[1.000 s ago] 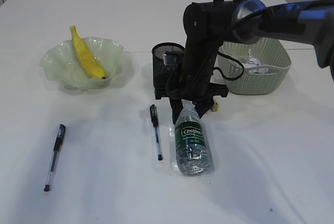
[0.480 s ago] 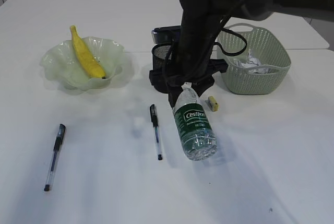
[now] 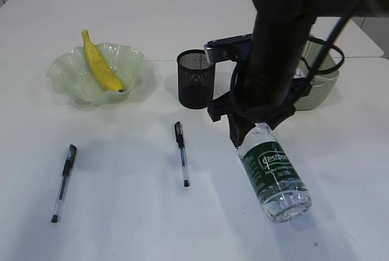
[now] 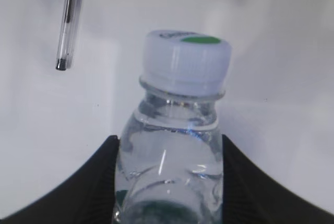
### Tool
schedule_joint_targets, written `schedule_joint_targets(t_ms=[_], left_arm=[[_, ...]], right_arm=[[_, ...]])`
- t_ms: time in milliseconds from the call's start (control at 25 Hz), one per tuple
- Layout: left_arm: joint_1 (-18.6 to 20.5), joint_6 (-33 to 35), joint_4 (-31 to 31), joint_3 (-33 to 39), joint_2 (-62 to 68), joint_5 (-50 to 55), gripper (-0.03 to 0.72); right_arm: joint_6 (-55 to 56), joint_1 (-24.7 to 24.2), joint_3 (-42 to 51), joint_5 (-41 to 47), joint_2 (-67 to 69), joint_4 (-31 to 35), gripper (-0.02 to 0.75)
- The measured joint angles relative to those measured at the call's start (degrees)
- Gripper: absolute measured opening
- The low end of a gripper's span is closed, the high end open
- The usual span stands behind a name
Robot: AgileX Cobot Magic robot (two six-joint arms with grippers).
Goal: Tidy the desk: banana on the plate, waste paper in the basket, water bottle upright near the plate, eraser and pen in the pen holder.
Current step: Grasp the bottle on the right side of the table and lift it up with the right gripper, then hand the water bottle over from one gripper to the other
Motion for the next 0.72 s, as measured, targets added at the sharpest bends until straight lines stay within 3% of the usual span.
schedule_joint_targets(t_ms=[320, 720], left_arm=[[0.0, 0.0, 0.0, 0.0, 0.0, 0.6, 0.339], [0.0, 0.0, 0.0, 0.0, 0.0, 1.2, 0.339]], right_arm=[[0.0, 0.0, 16.1, -7.6, -18.9, -0.5, 0.366], [-0.5, 0.0, 19.0, -12.8, -32.9, -3.2, 0.366]])
